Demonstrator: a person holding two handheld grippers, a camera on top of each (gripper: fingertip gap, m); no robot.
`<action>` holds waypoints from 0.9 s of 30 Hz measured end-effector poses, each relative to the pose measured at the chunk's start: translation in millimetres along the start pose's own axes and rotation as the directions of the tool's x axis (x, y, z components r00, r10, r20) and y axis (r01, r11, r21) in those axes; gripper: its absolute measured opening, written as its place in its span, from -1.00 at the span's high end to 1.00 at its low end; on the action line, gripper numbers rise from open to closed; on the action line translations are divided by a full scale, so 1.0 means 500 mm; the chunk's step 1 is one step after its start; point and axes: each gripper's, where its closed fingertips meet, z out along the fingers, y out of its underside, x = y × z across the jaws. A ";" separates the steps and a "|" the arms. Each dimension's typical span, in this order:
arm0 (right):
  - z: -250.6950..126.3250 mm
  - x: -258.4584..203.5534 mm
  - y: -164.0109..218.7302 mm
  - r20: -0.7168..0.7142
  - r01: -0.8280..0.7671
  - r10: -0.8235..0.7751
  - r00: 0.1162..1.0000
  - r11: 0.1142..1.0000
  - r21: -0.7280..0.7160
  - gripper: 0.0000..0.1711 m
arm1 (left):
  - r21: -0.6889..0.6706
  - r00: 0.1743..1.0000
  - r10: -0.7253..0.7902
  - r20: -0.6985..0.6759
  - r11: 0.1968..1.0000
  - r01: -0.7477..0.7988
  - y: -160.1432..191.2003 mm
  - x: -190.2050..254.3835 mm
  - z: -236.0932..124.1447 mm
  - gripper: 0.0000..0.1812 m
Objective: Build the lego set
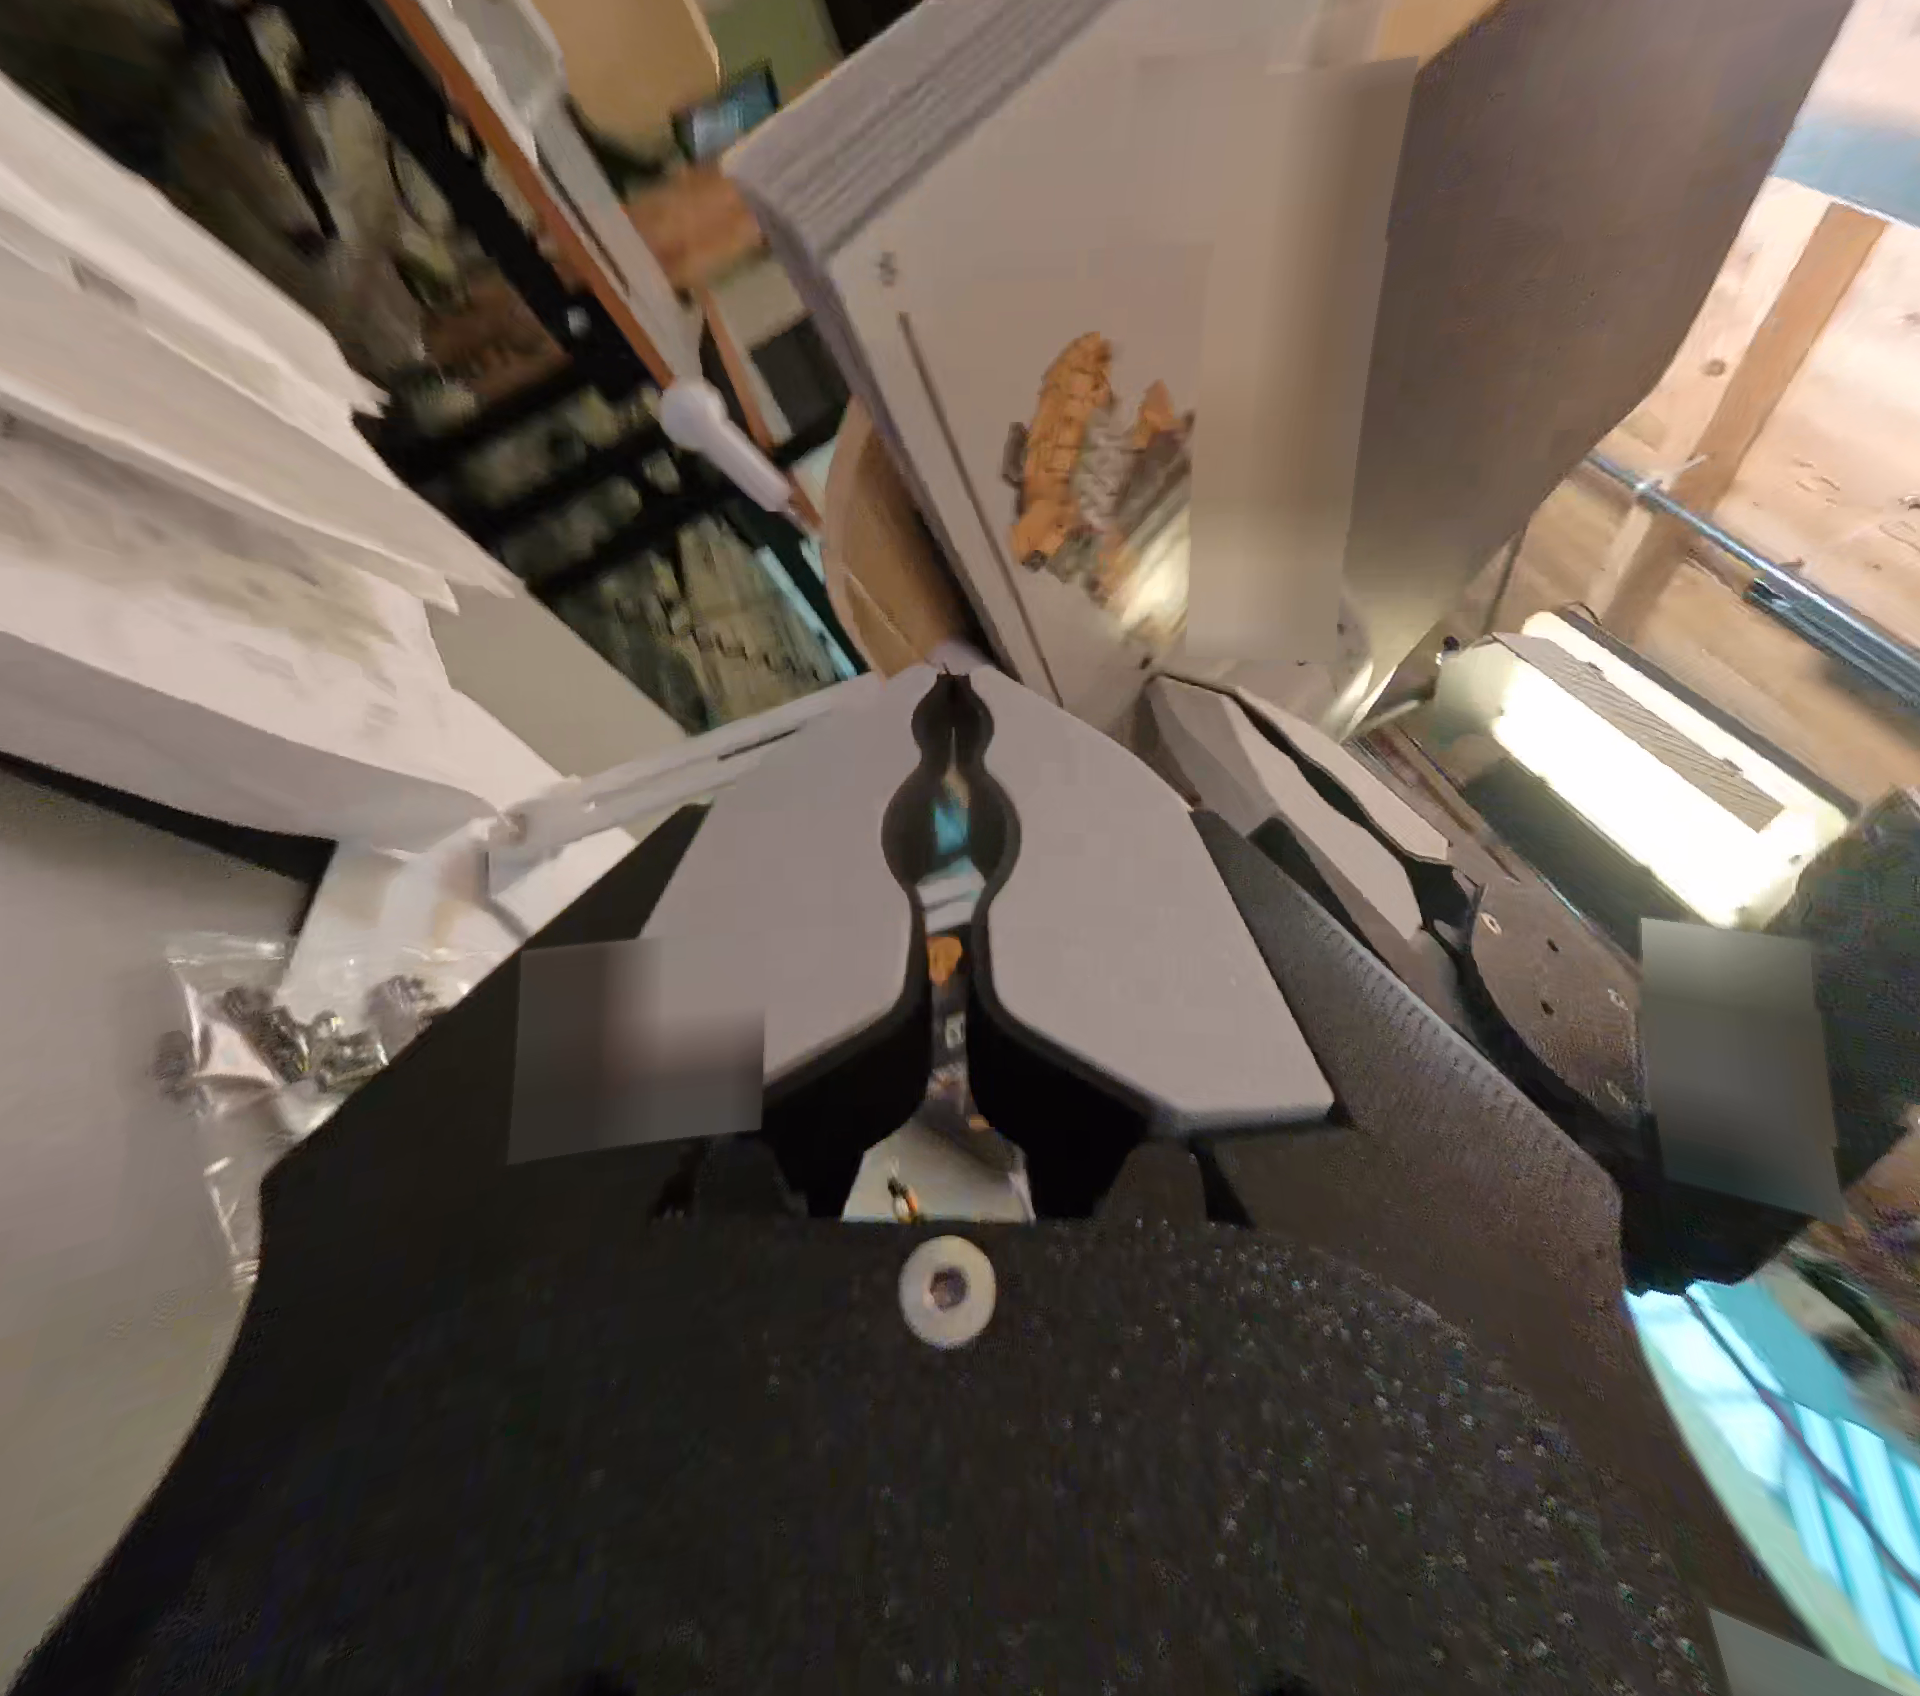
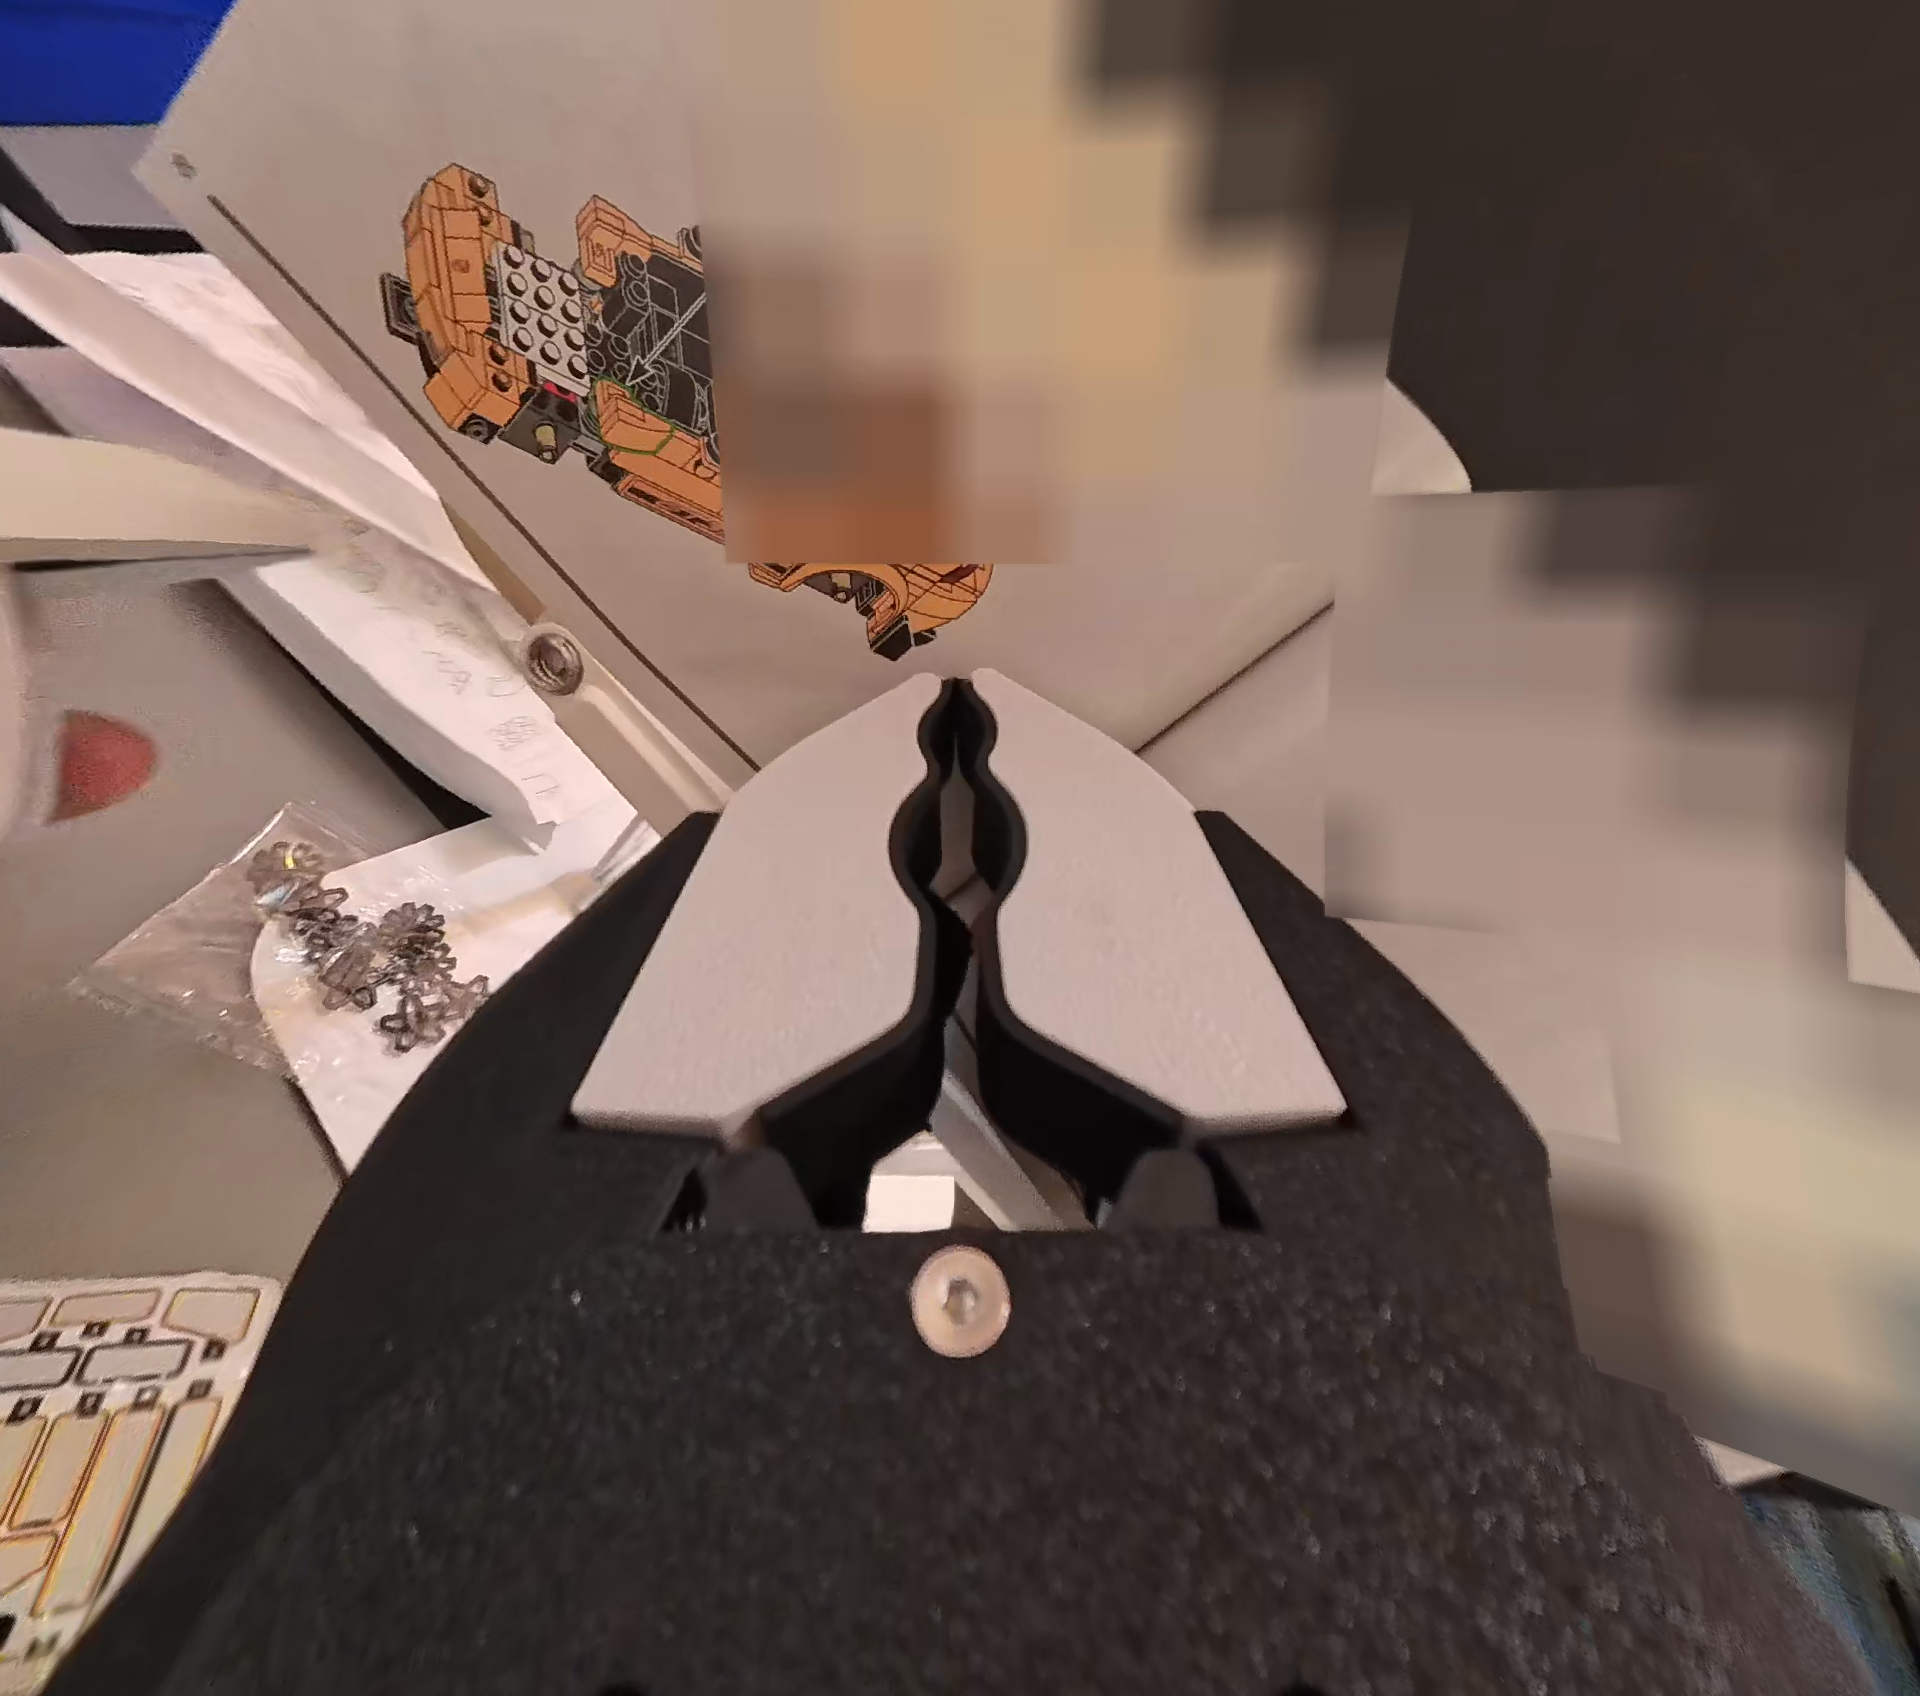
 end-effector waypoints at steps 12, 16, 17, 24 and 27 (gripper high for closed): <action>0.005 0.000 -0.003 -0.033 -0.012 0.011 0.999 1.000 -0.019 1.00 | -0.075 0.995 0.027 0.099 0.997 -0.020 0.017 -0.019 -0.023 0.73; 0.004 -0.001 -0.003 -0.041 -0.005 0.004 0.999 1.000 -0.020 1.00 | -0.054 0.985 -0.152 0.079 0.986 0.157 0.003 -0.039 0.011 0.49; 0.004 0.000 -0.002 -0.038 -0.003 0.002 0.999 1.000 -0.021 1.00 | -0.045 0.977 -0.198 0.073 0.978 0.202 -0.004 -0.045 0.022 0.51; 0.005 -0.001 -0.002 -0.046 -0.036 0.034 0.998 0.999 -0.032 1.00 | 0.004 0.985 -0.172 -0.017 0.985 0.172 -0.010 0.002 0.000 0.99; 0.000 -0.001 -0.001 -0.050 -0.061 0.059 0.997 0.997 -0.042 1.00 | 0.035 0.999 0.044 0.004 0.998 -0.044 -0.007 0.031 -0.007 0.99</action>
